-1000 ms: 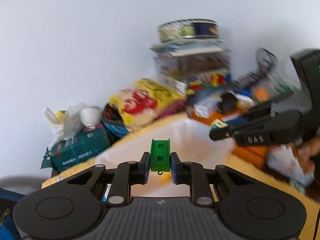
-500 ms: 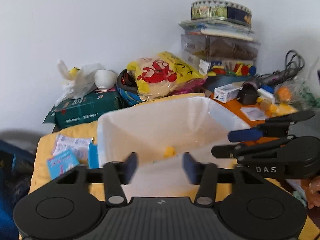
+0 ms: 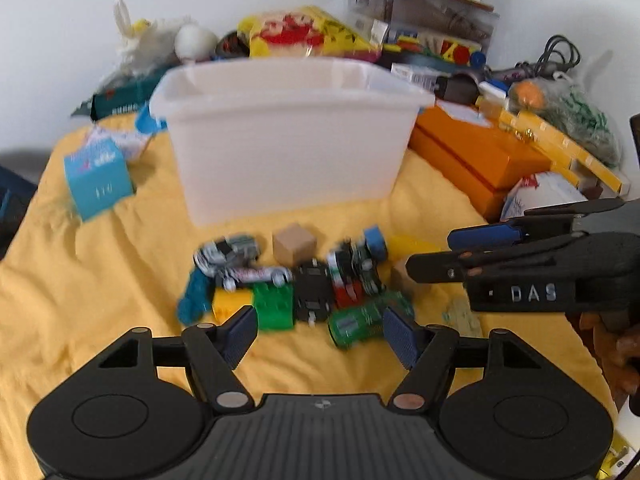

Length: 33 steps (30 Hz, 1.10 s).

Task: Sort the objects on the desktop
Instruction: 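Grasp green square brick with left tool while right tool grasps blue round disc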

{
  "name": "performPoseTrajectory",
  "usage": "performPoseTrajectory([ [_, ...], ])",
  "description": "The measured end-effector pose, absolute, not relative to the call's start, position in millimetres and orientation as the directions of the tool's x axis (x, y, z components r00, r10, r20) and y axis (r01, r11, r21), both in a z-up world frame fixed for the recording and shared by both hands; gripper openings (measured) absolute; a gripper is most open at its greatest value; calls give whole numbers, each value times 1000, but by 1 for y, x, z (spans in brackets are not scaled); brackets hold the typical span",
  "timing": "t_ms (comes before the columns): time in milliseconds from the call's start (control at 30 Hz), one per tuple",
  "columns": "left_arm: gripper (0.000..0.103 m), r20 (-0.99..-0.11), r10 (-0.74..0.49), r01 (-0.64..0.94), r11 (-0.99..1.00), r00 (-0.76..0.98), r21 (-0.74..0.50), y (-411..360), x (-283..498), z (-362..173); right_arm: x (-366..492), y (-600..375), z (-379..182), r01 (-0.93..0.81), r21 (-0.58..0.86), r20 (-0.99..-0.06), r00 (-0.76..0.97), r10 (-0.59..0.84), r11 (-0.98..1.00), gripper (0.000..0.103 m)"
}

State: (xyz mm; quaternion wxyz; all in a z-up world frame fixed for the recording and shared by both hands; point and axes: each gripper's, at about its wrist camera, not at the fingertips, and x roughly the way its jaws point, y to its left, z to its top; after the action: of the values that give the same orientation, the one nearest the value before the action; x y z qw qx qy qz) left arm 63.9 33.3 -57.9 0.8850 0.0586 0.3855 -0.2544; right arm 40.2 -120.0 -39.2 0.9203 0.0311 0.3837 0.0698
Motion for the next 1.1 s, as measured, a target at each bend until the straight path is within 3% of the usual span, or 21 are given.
performPoseTrajectory([
  [67, 73, -732, -407, 495, 862, 547, -111, 33, 63, -64, 33, -116, -43, -129, 93, -707, 689, 157, 987, 59],
  [700, 73, -763, -319, 447, 893, 562, -44, 47, 56, -74, 26, -106, -56, -134, 79, -735, 661, 148, 988, 59],
  [767, 64, -751, -334, 454, 890, 569, -52, 50, 56, -73, 26, -104, -56, -143, 79, -729, 666, 155, 987, 59],
  [833, 58, -747, -332, 460, 887, 576, -40, 51, 57, -73, 27, -99, -59, -165, 61, -733, 661, 156, 984, 55],
  [967, 58, -749, -354, 479, 876, 561, -55, 53, 60, -76, 31, -92, -72, -173, 28, -768, 627, 132, 985, 42],
  [1100, 58, -755, -360, 478, 876, 548, -70, 52, 70, -79, 33, -88, -73, -202, -24, -753, 648, 116, 979, 42],
])
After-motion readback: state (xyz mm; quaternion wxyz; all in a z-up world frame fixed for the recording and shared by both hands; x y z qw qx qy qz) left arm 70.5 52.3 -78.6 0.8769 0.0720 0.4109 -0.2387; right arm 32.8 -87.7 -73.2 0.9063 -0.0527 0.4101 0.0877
